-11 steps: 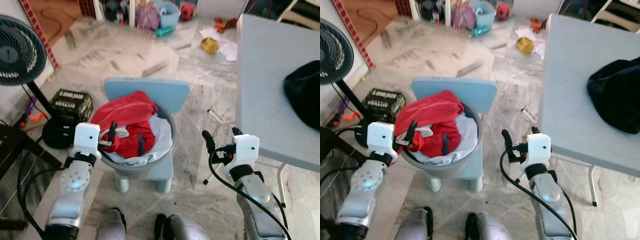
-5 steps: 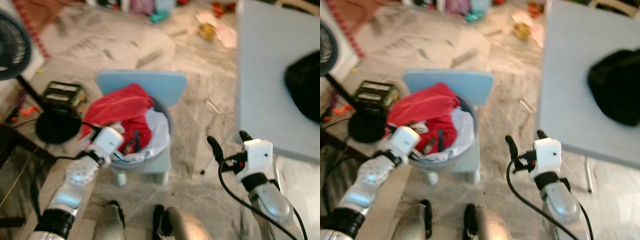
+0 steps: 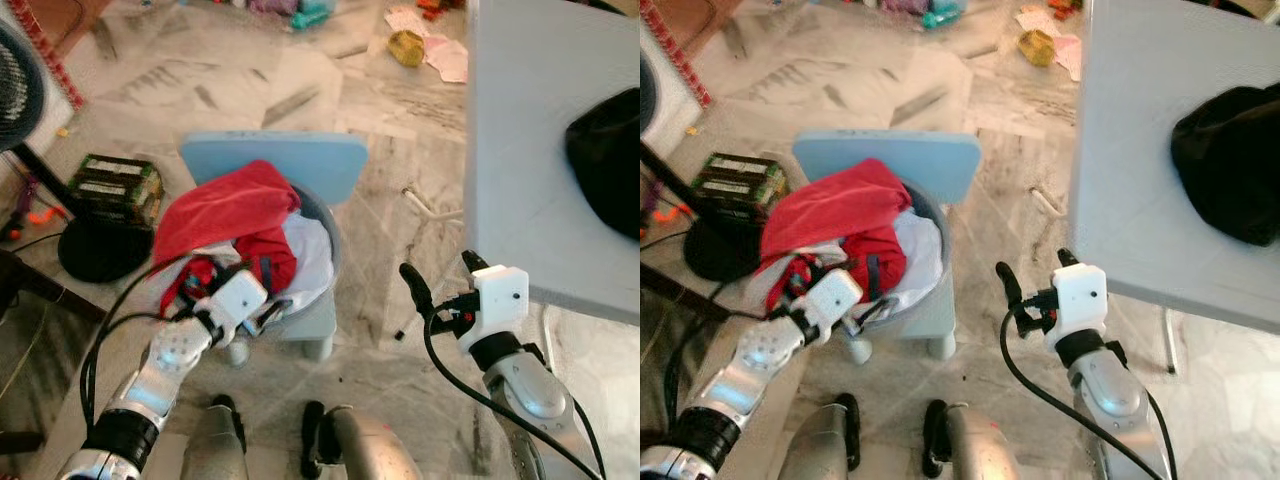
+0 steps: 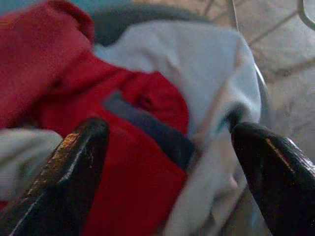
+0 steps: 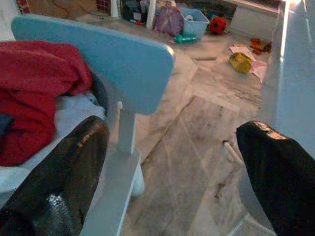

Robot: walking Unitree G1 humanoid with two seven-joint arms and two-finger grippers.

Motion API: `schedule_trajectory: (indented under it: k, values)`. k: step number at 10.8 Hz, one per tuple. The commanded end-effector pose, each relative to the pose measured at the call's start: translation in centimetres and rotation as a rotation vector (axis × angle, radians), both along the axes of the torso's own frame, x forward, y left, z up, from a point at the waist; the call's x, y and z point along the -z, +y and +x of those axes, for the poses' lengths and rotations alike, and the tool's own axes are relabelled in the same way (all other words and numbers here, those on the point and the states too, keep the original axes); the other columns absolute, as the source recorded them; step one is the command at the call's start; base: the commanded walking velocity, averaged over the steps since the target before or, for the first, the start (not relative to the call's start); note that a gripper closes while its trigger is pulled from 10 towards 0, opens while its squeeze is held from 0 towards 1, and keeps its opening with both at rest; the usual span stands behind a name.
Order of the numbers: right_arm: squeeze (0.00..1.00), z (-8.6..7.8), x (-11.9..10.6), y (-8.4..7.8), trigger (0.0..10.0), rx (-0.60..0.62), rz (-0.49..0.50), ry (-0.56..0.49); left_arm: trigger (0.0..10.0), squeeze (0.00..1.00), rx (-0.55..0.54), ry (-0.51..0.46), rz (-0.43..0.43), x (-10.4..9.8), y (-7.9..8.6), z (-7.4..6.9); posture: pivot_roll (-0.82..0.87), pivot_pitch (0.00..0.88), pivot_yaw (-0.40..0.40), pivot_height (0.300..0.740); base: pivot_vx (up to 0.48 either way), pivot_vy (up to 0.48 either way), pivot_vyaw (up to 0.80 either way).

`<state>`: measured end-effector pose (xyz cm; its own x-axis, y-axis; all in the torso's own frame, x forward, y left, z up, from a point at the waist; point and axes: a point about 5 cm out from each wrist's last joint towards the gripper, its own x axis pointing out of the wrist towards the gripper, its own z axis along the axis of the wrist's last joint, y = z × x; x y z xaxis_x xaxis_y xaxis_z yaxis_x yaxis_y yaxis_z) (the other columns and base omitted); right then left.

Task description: Hang hanger

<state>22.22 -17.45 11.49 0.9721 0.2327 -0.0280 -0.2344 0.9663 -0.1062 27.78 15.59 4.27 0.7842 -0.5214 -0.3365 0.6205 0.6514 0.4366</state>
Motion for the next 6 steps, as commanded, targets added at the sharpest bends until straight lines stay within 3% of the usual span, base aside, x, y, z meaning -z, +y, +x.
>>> schedule_trajectory:
  k: [1, 2, 3, 5, 6]
  values:
    - [0.0, -0.5, -0.5, -0.8, 10.0, 0.016, -0.02, -0.006, 10.0, 0.0, 0.001, 0.023, 0.018, 0.8, 0.1, -0.2, -0.13, 0.291, -0.146, 0.74, 0.0, 0.0, 0.0]
    - [0.0, -0.7, -0.6, -1.1, 10.0, 0.02, -0.03, 0.0, 6.2, 0.0, -0.012, 0.045, 0.034, 1.4, 0.5, -0.2, -0.14, 0.291, -0.153, 0.74, 0.0, 0.0, 0.0]
    - [0.0, -0.8, -0.6, -1.3, 10.0, 0.021, -0.037, 0.001, 0.0, 0.0, -0.033, 0.059, 0.047, 1.8, 0.8, 0.0, -0.15, 0.291, -0.159, 0.74, 0.0, 0.0, 0.0]
    - [0.0, -0.4, -0.9, -1.1, 10.0, 0.006, -0.031, -0.001, 0.0, 0.0, -0.075, 0.056, 0.06, 2.2, 1.6, 0.3, -0.15, 0.289, -0.164, 0.74, 0.0, 0.0, 0.0]
    - [0.0, -0.7, -0.7, -0.5, 10.0, -0.059, -0.009, 0.027, 0.0, 0.0, -0.096, 0.061, 0.075, 2.5, 2.1, 0.3, -0.15, 0.288, -0.167, 0.74, 0.0, 0.0, 0.0]
